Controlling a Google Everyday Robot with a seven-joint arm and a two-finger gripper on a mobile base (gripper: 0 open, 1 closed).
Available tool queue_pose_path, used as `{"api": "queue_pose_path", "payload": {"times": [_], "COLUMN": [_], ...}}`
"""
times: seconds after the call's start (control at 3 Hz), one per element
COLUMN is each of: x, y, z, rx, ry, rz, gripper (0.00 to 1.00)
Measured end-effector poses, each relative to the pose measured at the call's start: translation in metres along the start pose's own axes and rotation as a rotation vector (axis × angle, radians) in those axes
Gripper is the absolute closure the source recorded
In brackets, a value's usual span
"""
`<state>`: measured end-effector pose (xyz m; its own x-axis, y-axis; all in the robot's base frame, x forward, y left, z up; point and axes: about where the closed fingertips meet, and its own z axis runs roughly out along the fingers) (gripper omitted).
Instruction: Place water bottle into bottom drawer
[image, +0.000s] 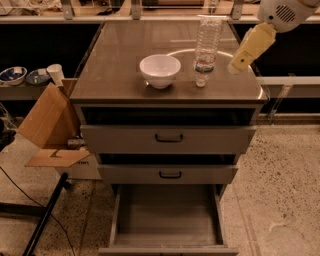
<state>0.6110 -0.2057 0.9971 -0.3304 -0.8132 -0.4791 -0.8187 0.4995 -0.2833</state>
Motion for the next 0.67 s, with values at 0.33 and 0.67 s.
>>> {"api": "queue_pose_path", "payload": {"times": [0.33,0.67], "x": [-0.018,-0.037], "y": [-0.007,-0.022], "z": [0.024,0.050], "rx": [0.014,0.021], "ry": [-0.015,-0.052], "rz": [0.061,0.152], "gripper": [0.00,0.00]}}
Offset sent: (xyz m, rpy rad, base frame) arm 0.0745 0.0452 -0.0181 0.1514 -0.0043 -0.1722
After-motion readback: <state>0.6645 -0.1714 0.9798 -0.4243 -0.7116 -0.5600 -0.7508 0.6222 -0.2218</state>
